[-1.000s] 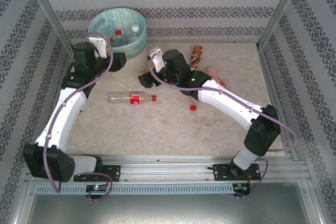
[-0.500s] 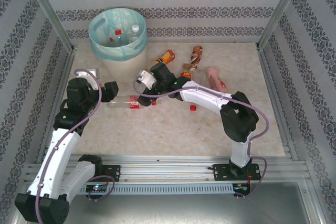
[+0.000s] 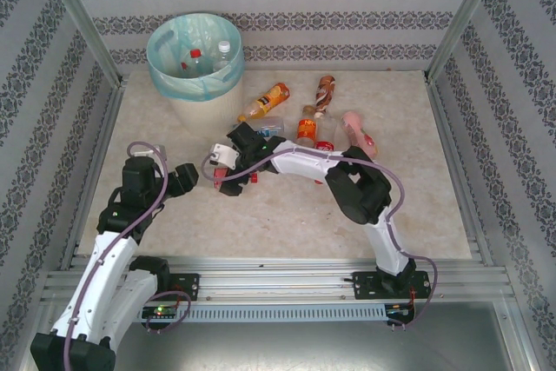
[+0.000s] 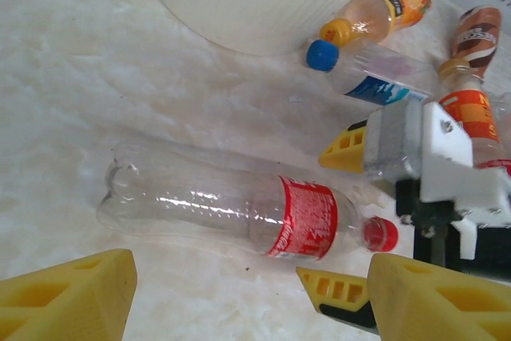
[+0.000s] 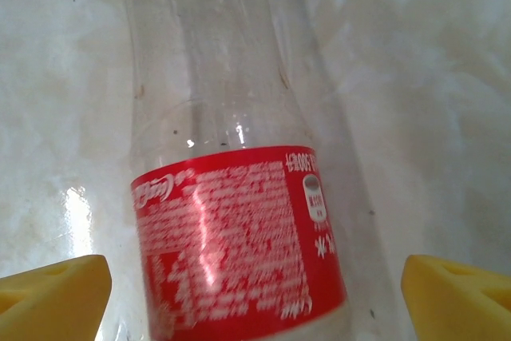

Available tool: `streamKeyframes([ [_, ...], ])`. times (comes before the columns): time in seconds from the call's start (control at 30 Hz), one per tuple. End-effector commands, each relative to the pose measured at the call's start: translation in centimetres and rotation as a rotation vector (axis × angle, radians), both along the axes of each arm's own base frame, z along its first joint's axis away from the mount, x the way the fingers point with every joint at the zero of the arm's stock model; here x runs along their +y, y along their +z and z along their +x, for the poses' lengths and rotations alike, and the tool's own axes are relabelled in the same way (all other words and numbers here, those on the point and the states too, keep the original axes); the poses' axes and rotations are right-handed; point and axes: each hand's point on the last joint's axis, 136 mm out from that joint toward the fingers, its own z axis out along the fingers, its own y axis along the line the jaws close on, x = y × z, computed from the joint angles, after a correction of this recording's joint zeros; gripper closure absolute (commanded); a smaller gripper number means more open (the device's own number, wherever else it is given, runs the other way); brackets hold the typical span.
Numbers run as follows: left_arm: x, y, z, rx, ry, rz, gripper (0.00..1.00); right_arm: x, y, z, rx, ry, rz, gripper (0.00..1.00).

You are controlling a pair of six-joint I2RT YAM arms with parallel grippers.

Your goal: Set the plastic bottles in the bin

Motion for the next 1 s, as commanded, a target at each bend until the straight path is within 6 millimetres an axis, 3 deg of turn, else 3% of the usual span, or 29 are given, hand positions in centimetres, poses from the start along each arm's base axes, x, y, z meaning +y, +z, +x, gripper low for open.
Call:
streamKeyframes([
  [0.0,1.3,0.7,0.2,-0.022,0.07,0.034,0.23,0.8,-0.8,-0.8,0.009,0.08,-0.021,0.07],
  [0.2,2.7,1.6,0.2,-0.076,0.149,0.061,0.22,0.4,-2.4,-2.1,0.038,0.142,-0.108,0.19],
  [0.33,2.7,1.9,0.3,-0.082,0.151,0.051,0.22,-0.1,-2.4,-2.9,0.066,0.165,-0.126,0.3],
  [0.47,2.9,2.7,0.3,-0.099,0.162,0.061,0.22,-0.8,-1.9,-3.0,0.052,0.16,-0.147,0.35],
  [0.6,2.9,4.9,0.7,-0.175,0.138,0.09,0.17,-1.3,1.0,-2.6,0.034,0.127,-0.093,0.42],
  [0.77,2.0,10.2,1.4,-0.346,0.015,0.213,0.1,-2.9,6.5,-2.7,0.078,0.027,0.048,0.48],
  [0.97,-2.7,17.3,2.1,-0.532,-0.245,0.155,0.1,-6.9,12.5,-3.8,0.08,-0.093,0.249,0.48],
])
